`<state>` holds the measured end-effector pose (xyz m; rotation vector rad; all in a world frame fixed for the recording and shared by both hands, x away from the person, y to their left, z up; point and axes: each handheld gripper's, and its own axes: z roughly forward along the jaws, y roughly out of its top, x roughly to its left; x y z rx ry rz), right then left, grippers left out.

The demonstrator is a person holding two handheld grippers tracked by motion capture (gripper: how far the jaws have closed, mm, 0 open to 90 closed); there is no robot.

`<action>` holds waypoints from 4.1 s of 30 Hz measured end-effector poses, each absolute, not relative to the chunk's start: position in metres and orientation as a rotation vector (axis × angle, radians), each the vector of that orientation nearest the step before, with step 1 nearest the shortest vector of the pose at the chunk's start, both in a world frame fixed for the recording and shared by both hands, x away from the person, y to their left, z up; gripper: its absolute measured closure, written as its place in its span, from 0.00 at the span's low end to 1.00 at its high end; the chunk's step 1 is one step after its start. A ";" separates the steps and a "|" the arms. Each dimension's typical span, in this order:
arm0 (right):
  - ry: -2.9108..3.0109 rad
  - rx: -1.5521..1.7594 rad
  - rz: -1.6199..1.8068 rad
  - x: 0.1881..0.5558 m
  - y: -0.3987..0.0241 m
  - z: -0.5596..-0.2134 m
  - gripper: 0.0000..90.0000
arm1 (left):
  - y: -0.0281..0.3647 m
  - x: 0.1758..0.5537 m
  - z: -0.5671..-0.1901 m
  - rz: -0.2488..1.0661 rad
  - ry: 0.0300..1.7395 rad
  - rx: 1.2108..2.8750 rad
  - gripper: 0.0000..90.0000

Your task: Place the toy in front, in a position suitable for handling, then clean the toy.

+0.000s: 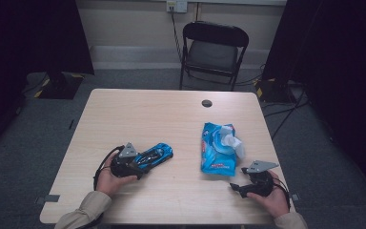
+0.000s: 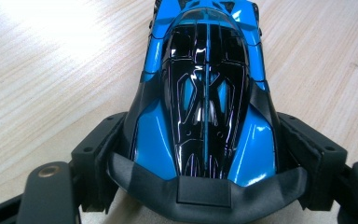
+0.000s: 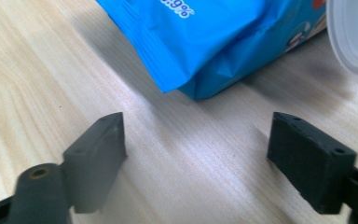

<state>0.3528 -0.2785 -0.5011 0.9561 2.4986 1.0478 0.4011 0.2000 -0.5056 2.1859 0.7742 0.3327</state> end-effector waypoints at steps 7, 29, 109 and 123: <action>2.496 0.953 1.066 0.356 -0.279 -0.483 0.24 | 0.200 0.401 -0.506 0.332 0.775 2.184 0.26; 2.443 0.964 1.074 0.386 -0.279 -0.434 0.23 | 0.200 0.401 -0.506 0.332 0.776 2.184 0.26; 2.326 1.027 1.253 0.442 -0.233 -0.316 0.99 | 0.200 0.401 -0.506 0.327 0.772 2.185 0.26; 2.265 0.954 1.342 0.431 -0.220 -0.275 0.99 | 0.200 0.401 -0.505 0.334 0.774 2.186 0.26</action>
